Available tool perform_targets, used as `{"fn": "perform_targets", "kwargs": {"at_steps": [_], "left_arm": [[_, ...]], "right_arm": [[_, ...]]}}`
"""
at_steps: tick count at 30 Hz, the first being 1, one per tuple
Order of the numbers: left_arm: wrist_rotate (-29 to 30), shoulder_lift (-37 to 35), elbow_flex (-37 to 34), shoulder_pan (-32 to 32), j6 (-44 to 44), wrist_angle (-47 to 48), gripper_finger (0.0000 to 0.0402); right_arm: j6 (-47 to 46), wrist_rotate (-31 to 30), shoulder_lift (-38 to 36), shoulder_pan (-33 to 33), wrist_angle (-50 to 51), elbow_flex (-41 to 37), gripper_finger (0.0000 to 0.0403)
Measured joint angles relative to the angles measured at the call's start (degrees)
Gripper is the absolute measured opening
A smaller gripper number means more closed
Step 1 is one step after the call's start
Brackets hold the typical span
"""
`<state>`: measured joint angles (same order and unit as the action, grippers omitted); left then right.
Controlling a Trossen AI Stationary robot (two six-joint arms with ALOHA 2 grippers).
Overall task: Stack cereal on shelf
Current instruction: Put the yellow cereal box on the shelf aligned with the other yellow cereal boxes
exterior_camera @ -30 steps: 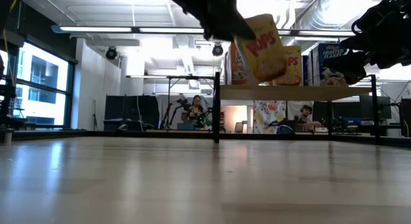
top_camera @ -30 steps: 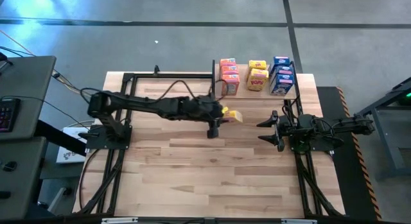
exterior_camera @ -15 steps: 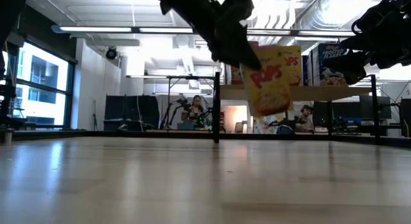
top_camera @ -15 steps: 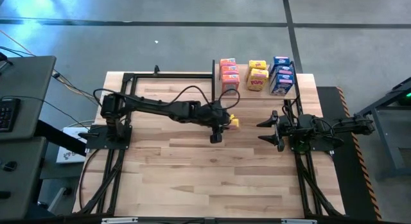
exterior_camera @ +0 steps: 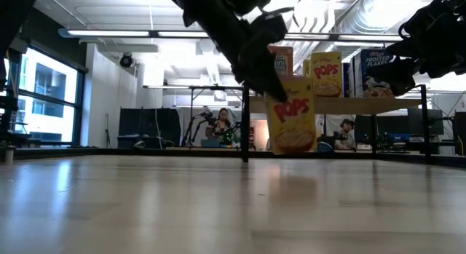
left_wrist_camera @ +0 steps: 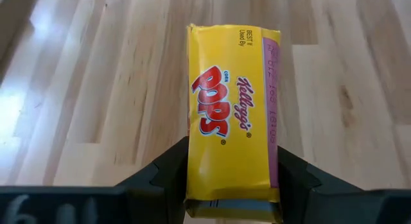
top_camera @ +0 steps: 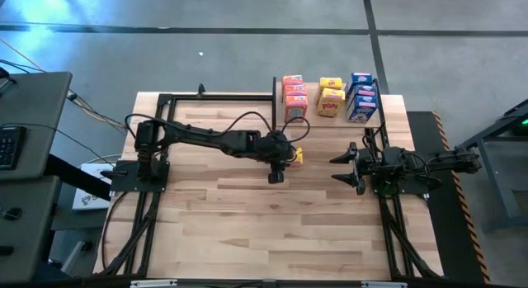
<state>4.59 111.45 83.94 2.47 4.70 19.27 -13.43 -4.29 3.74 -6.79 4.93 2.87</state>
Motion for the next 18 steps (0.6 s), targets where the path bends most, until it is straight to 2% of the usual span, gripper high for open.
{"fn": "perform_targets", "kwargs": {"at_steps": [18], "left_arm": [[-1.3,1.8,0.0,0.9,-1.5,1.7,0.0150]], "right_arm": [[0.0,0.0,0.0,0.0,0.0,0.0,0.0270]]}}
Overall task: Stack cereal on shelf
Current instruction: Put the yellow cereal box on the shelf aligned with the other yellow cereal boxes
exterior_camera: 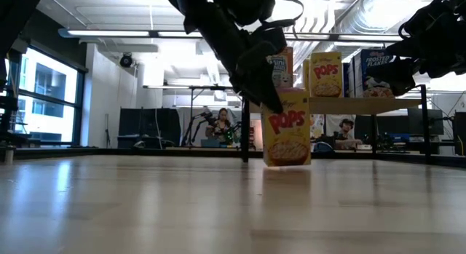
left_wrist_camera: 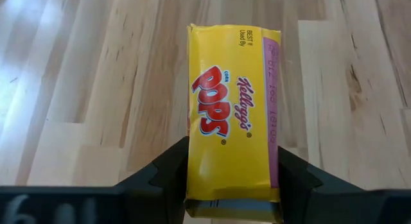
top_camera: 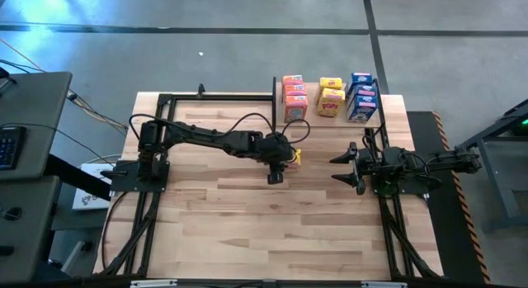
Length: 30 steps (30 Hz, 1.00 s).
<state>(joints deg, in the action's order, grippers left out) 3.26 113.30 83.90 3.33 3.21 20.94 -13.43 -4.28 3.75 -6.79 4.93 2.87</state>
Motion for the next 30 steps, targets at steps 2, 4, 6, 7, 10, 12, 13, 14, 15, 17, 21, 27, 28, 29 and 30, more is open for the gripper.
{"fn": "perform_targets", "kwargs": {"at_steps": [2,4,6,7,10,12,13,14,15,17,21,27,28,29,30], "left_arm": [[-0.1,0.0,0.0,0.2,0.0,0.1,0.0156],[-0.1,0.0,0.0,0.4,-0.1,0.1,0.0166],[-0.1,0.0,0.0,0.4,-0.2,0.3,0.0179],[-0.1,0.0,0.0,0.4,-0.2,0.3,0.0186],[-0.1,0.0,0.0,0.4,-0.1,0.2,0.0205],[-0.1,0.0,0.0,0.4,-0.1,0.3,0.0216],[-0.1,0.0,0.0,0.4,-0.1,0.3,0.0221],[-0.1,-0.1,0.0,0.4,-0.1,0.3,0.0225],[-0.1,-0.1,0.0,0.4,-0.1,0.3,0.0229],[0.0,-0.1,0.0,0.4,-0.2,0.7,0.0236],[0.4,-1.1,-0.1,0.4,-0.2,2.0,0.0245],[0.5,-5.2,-0.1,0.7,-0.5,6.3,0.0248],[0.5,-6.0,-0.1,0.8,-1.1,6.7,0.0248],[0.6,-6.9,-0.1,0.8,-1.4,7.1,0.0248],[0.4,-8.0,-0.5,0.8,-1.7,8.0,0.0248]], "right_arm": [[0.0,0.0,0.0,0.0,0.0,0.0,0.0270],[0.0,0.0,0.0,0.0,0.0,0.0,0.0270],[0.0,0.0,0.0,0.0,0.0,0.0,0.0270],[0.0,0.0,0.0,0.0,0.0,0.0,0.0270],[0.0,0.0,0.0,0.0,0.0,0.0,0.0270],[0.0,0.0,0.0,0.0,0.0,0.0,0.0270],[0.0,0.0,0.0,0.0,0.0,0.0,0.0270],[0.0,0.0,0.0,0.0,0.0,0.0,0.0270],[0.0,0.0,0.0,0.0,0.0,0.0,0.0270],[0.0,0.0,0.0,0.0,0.0,0.0,0.0270],[0.0,0.0,0.0,0.0,0.0,0.0,0.0270],[0.0,0.0,0.0,0.0,0.0,0.0,0.0270],[0.0,0.0,0.0,0.0,0.0,0.0,0.0270],[0.0,0.0,0.0,0.0,0.0,0.0,0.0270],[0.0,0.0,0.1,0.0,0.0,0.0,0.0270]]}}
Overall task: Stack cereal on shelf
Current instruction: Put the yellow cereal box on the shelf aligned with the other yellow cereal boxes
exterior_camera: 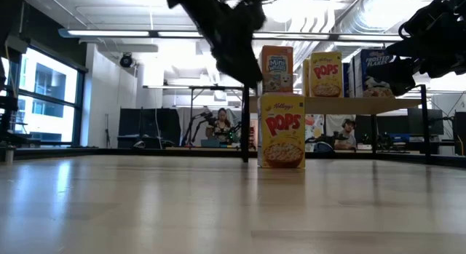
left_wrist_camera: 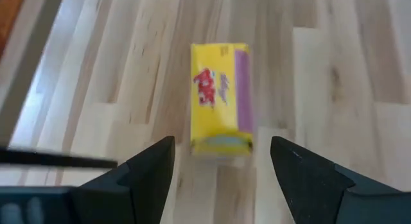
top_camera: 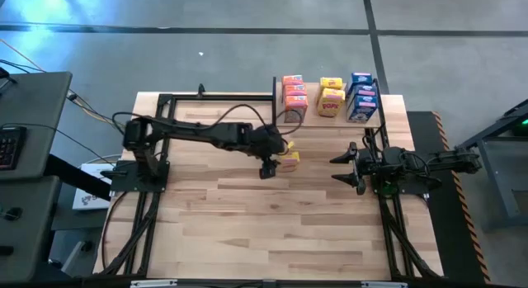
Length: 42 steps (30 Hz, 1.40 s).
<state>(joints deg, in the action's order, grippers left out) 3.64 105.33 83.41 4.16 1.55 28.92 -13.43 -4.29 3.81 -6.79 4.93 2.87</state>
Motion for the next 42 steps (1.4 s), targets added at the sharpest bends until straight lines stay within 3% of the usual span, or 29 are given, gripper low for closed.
{"fn": "perform_targets", "kwargs": {"at_steps": [6,15,30,42], "left_arm": [[-3.0,-9.3,-8.6,0.1,-0.4,-4.6,0.0248],[-3.3,-30.2,-32.8,-0.4,-2.0,-21.5,0.0248],[-4.6,-64.5,-62.4,-1.7,-3.7,-30.8,0.0248],[-4.4,-84.4,-78.1,-1.7,-4.4,-36.8,0.0248]], "right_arm": [[0.0,0.0,-0.1,0.0,0.0,0.0,0.0270],[0.0,0.0,0.6,0.0,0.0,0.0,0.0270],[0.0,0.0,0.7,0.0,0.0,0.0,0.0270],[0.0,0.0,0.7,0.0,0.0,0.0,0.0270]]}}
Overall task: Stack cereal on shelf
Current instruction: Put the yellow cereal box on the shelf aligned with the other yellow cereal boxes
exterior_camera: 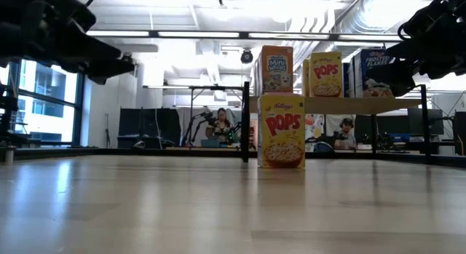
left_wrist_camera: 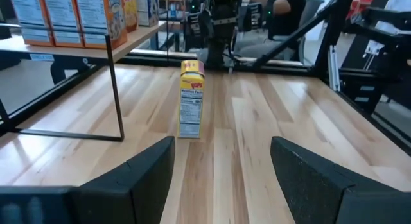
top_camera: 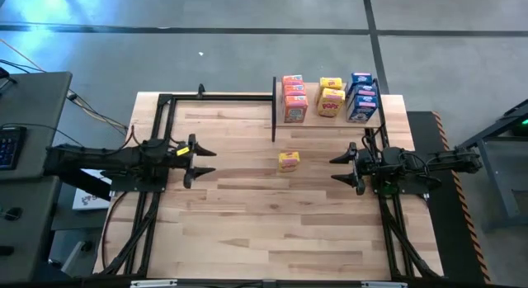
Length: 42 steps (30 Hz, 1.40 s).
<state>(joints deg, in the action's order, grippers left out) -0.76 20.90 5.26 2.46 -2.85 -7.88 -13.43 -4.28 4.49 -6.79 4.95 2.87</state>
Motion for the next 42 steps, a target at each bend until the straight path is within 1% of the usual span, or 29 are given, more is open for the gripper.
{"fn": "perform_targets", "kwargs": {"at_steps": [7,14,20,42], "left_arm": [[-0.2,-8.2,-4.4,0.0,1.5,0.8,0.0248],[1.2,-13.6,-4.6,0.0,3.8,6.7,0.0248],[2.9,-13.6,-4.6,0.0,3.4,7.3,0.0248],[2.9,-13.6,-4.6,0.0,3.1,7.2,0.0248]], "right_arm": [[0.0,0.0,0.0,0.0,0.0,0.0,0.0270],[0.0,0.0,0.0,0.0,0.0,0.0,0.0270],[0.0,0.0,0.0,0.0,0.0,0.0,0.0270],[0.0,0.0,0.0,0.0,0.0,0.0,0.0270]]}}
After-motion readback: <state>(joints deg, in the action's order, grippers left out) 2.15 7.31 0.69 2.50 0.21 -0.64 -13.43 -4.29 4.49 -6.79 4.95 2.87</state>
